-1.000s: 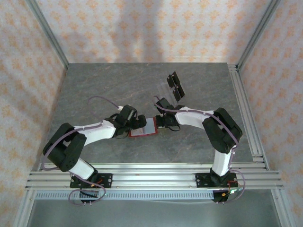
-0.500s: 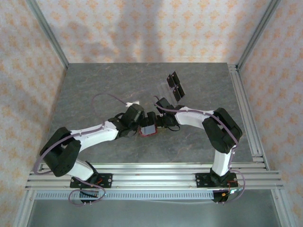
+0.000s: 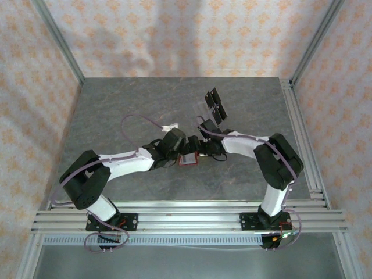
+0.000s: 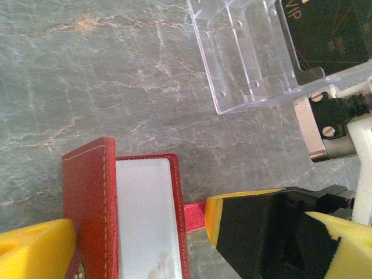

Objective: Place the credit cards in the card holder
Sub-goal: Close the card holder at the center of the table.

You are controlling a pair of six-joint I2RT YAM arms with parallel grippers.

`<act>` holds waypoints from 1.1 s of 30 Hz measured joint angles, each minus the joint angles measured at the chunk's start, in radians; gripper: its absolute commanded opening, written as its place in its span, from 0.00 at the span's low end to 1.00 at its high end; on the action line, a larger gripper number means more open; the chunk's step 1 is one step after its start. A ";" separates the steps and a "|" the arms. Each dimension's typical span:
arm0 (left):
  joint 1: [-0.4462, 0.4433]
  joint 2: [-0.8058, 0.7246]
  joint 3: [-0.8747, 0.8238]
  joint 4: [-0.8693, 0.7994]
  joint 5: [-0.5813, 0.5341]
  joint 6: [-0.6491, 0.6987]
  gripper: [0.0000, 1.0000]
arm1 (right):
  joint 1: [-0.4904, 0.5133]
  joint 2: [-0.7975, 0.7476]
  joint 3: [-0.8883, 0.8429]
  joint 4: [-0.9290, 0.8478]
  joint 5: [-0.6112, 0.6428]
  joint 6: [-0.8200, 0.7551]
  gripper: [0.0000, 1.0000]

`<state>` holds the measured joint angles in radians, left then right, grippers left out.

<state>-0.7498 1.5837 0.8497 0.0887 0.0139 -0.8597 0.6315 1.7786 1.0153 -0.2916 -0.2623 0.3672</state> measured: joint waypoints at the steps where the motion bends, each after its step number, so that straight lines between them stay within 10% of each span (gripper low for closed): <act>1: -0.005 0.004 0.000 0.007 -0.002 -0.006 1.00 | -0.004 -0.008 -0.011 0.007 -0.003 0.006 0.01; 21: -0.134 -0.021 -0.116 0.215 -0.169 -0.121 1.00 | -0.050 -0.065 -0.145 0.182 -0.120 0.113 0.01; 33: -0.130 -0.229 -0.047 -0.051 -0.328 -0.033 1.00 | -0.051 -0.065 -0.146 0.188 -0.127 0.120 0.00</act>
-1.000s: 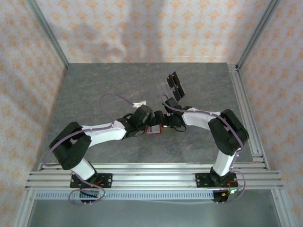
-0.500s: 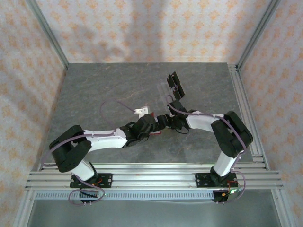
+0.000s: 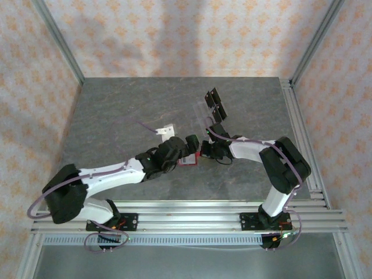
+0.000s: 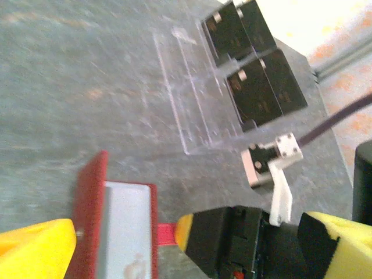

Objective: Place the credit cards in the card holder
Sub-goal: Close the card holder at the center of the table.

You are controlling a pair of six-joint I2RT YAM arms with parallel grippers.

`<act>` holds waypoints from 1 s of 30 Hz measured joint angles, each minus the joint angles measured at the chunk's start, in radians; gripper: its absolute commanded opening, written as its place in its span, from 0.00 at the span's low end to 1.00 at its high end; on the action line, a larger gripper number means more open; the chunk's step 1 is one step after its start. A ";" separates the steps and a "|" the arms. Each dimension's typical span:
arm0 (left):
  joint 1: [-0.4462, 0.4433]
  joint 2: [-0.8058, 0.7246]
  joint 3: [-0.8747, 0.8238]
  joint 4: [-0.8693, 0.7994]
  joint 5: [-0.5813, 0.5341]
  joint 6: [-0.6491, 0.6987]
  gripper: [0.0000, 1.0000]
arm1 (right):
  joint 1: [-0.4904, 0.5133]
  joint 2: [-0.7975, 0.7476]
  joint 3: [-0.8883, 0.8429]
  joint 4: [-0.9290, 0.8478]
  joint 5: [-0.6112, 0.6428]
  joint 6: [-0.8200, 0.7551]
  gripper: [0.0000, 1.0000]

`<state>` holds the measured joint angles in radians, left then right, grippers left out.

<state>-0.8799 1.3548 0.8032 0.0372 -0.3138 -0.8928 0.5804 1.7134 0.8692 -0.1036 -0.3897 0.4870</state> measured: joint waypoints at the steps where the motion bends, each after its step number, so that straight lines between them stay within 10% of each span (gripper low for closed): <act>1: 0.008 -0.023 0.020 -0.067 -0.035 -0.004 1.00 | 0.000 0.000 0.000 0.000 0.000 0.000 0.00; 11: 0.213 0.001 -0.012 -0.456 -0.125 -0.040 1.00 | 0.000 0.000 0.000 0.000 0.000 0.000 0.00; 21: 0.148 0.146 0.042 -0.435 -0.001 0.051 1.00 | 0.000 0.000 0.000 0.000 -0.003 0.000 0.00; 30: 0.084 0.244 0.150 -0.361 0.024 0.072 1.00 | -0.001 0.000 0.016 -0.011 -0.008 -0.004 0.22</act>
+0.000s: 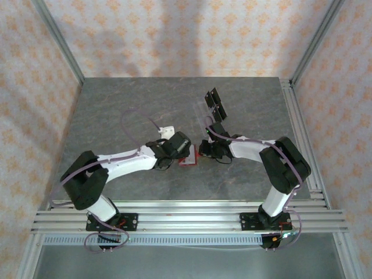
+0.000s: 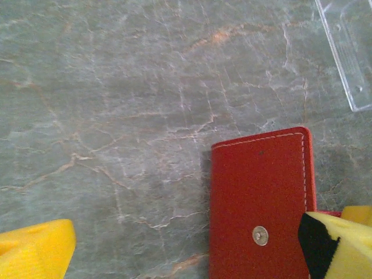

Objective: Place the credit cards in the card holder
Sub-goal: Close the card holder at the center of the table.

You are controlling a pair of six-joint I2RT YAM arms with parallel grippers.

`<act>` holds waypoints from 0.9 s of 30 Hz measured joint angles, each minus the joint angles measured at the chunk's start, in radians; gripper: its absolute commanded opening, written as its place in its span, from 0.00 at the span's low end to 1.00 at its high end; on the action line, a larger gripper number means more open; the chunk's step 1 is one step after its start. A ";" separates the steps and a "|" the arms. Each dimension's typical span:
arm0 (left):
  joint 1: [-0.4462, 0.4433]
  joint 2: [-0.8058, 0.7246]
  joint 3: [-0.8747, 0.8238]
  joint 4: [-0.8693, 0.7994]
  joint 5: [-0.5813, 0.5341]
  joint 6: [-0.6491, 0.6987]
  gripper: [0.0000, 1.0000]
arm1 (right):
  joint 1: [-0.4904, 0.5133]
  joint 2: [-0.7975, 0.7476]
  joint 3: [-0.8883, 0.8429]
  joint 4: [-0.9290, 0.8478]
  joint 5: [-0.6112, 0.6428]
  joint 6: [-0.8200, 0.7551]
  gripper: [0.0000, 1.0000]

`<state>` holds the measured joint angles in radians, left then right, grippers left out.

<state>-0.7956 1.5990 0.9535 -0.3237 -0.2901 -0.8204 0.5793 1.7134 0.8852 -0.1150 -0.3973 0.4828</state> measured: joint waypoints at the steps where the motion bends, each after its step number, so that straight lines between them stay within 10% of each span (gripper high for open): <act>1: -0.004 0.021 0.001 0.005 0.002 0.000 1.00 | 0.000 -0.001 0.001 -0.001 0.000 -0.003 0.22; 27: -0.054 0.169 0.027 0.019 0.001 -0.020 1.00 | -0.058 -0.078 -0.008 -0.011 -0.051 -0.002 0.28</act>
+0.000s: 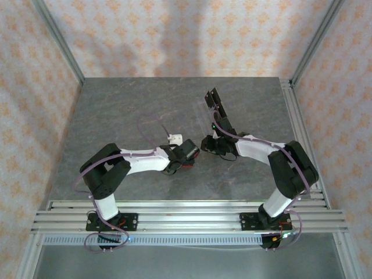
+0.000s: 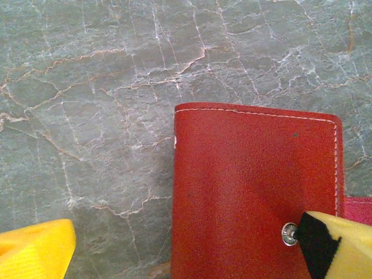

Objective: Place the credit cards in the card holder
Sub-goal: Close the card holder at the center of the table.

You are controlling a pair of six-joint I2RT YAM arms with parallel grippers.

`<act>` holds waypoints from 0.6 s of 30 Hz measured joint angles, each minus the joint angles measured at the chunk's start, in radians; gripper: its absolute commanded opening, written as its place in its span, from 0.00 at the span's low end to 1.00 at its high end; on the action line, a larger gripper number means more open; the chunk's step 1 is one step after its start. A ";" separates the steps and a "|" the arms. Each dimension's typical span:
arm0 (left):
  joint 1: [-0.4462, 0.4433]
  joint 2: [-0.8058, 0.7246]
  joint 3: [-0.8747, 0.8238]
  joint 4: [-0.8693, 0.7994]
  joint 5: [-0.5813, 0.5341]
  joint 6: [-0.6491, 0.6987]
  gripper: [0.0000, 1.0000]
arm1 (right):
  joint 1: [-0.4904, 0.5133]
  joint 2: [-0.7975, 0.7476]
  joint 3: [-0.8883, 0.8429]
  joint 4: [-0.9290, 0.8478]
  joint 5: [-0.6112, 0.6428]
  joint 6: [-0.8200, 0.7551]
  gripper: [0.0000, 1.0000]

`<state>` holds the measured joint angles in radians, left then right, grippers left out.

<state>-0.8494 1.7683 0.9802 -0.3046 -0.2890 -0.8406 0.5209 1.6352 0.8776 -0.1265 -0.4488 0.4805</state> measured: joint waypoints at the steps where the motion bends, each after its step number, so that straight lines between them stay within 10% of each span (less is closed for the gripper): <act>1: -0.002 0.000 0.000 0.000 -0.002 0.000 1.00 | 0.000 0.000 0.000 0.002 -0.003 0.002 0.29; 13: -0.002 0.000 0.000 0.002 -0.006 -0.004 1.00 | 0.061 0.025 0.038 0.003 -0.020 0.014 0.33; 18: -0.002 0.000 -0.001 0.003 -0.006 -0.007 1.00 | 0.062 0.054 0.048 0.003 -0.019 0.016 0.17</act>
<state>-0.8513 1.7683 0.9791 -0.3016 -0.2947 -0.8474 0.5831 1.6890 0.9253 -0.1238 -0.4683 0.4969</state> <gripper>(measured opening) 0.999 0.254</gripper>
